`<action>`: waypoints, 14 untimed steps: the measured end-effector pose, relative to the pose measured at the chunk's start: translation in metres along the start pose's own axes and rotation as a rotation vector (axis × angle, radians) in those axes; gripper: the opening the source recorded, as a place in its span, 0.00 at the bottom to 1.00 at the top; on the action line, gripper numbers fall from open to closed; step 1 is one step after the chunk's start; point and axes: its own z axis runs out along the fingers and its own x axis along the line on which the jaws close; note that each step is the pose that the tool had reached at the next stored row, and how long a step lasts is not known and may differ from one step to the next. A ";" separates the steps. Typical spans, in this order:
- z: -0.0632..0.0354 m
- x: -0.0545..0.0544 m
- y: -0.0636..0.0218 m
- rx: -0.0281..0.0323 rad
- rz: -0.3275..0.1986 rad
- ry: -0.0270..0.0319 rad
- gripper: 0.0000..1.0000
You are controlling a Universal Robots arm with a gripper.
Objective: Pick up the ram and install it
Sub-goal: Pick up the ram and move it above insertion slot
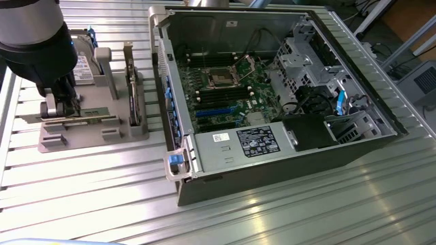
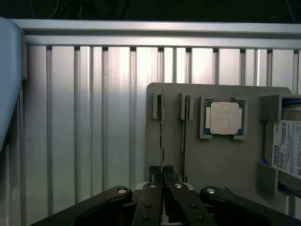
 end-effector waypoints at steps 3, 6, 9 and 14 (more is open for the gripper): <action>-0.0082 0.000 0.0003 0.0000 0.000 0.0000 0.13; -0.0142 0.000 0.0005 0.0000 0.000 0.0000 0.13; -0.0232 0.000 0.0008 0.0000 0.000 0.0000 0.13; -0.0332 0.000 0.0012 0.0000 0.000 0.0000 0.13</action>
